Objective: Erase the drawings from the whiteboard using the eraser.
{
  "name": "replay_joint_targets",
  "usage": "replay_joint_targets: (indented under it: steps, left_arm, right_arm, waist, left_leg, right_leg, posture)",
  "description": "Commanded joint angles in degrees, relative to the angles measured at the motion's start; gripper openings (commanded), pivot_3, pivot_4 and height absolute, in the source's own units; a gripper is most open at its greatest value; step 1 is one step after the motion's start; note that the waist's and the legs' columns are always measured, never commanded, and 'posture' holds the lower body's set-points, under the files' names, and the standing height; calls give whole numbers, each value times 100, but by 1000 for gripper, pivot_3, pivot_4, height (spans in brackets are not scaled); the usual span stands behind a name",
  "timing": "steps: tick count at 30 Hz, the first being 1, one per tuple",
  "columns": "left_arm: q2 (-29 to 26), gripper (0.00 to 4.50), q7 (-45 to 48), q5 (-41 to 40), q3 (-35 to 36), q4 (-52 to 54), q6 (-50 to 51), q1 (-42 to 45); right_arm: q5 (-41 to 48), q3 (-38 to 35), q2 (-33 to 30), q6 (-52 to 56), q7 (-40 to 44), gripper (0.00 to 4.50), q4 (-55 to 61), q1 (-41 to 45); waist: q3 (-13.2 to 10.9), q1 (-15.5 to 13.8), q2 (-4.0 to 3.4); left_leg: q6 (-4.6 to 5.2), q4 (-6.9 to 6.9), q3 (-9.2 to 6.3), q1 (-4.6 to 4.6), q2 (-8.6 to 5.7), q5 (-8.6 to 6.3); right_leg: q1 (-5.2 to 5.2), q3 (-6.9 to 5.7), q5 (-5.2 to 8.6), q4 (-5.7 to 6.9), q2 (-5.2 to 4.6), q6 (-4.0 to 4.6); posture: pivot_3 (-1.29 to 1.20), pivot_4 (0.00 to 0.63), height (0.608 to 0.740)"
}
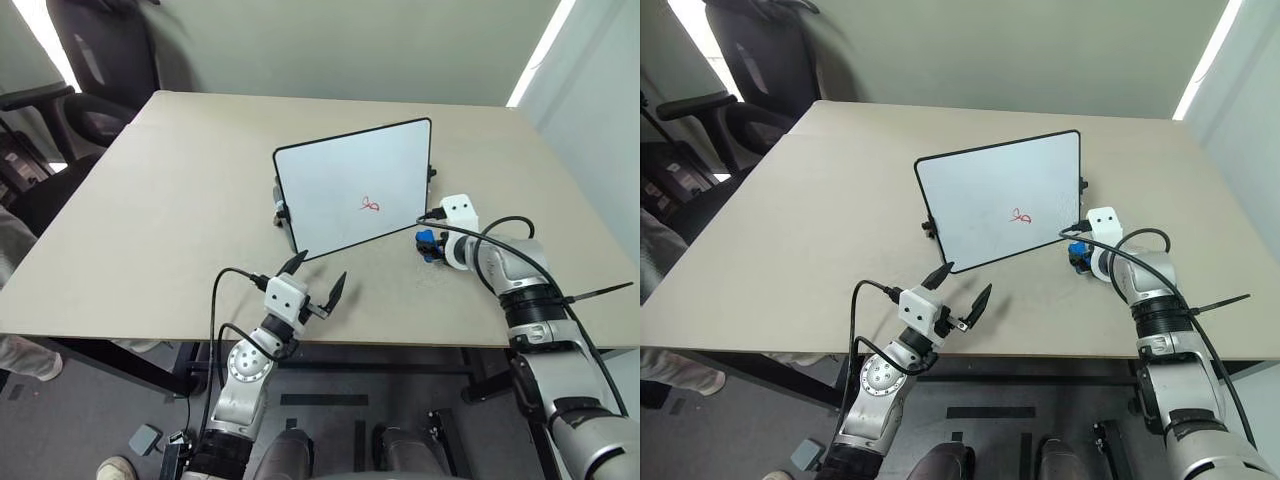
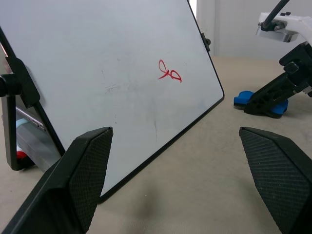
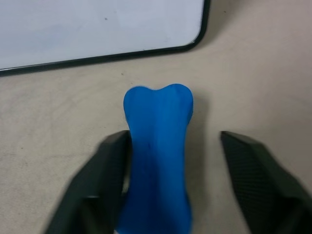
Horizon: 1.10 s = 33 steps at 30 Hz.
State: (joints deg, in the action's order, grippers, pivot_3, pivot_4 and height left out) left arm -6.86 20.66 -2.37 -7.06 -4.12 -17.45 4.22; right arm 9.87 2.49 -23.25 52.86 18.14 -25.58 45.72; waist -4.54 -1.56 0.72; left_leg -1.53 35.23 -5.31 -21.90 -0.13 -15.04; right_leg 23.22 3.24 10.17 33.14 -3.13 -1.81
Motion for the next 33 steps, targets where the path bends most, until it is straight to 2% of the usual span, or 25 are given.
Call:
replay_joint_targets:
  steps: [1,4,7,11,15,23,33]
  left_arm:
    - [10,4500,-35,-65,40,184,-115,-5]
    - [-6,4500,-28,-72,51,237,-105,-41]
    - [-24,4500,-17,-81,57,304,-86,-82]
    - [-68,4500,9,-107,63,350,-58,-110]
    - [-106,4500,30,-120,65,368,-46,-124]
    - [-153,4500,4,-105,70,395,-52,-151]
    - [-166,4500,-78,-44,71,516,-40,-225]
  right_arm:
    - [-81,-31,-82,32,85,1831,200,83]
    - [-115,-13,-178,-65,153,850,616,17]
    - [-33,-120,-203,-33,175,850,1274,24]
    - [246,-181,75,-9,229,850,2280,105]
    - [226,61,380,119,219,850,2551,225]
    - [82,319,974,-273,203,850,1906,545]
    - [-283,513,1252,-1297,262,850,-19,879]
  waist:
    - [0,-3,0]
    - [-2,-1,-3]
    - [-5,3,-8]
    - [-5,24,-8]
    - [-4,47,-8]
    - [-4,29,-8]
    - [-2,39,-5]
  left_leg:
    - [0,1,0,0,-1,0]
    - [-1,2,2,-3,-2,0]
    - [0,0,3,-4,-2,1]
    - [3,-4,3,-4,3,3]
    - [22,-2,3,-2,7,14]
    - [24,-1,1,-5,4,15]
    - [0,-6,1,-4,5,-1]
  right_leg:
    - [-1,0,0,0,-1,2]
    - [1,2,-2,-2,-2,5]
    - [3,0,-2,-3,-1,5]
    - [6,-1,0,-7,6,7]
    - [6,0,2,-7,12,9]
    - [18,0,7,-6,6,21]
    - [19,-1,7,2,4,28]
  posture:
    - [0,150,740]
    - [0,150,740]
    - [0,150,740]
    - [0,150,740]
    - [0,150,740]
    - [0,150,740]
    - [0,150,740]
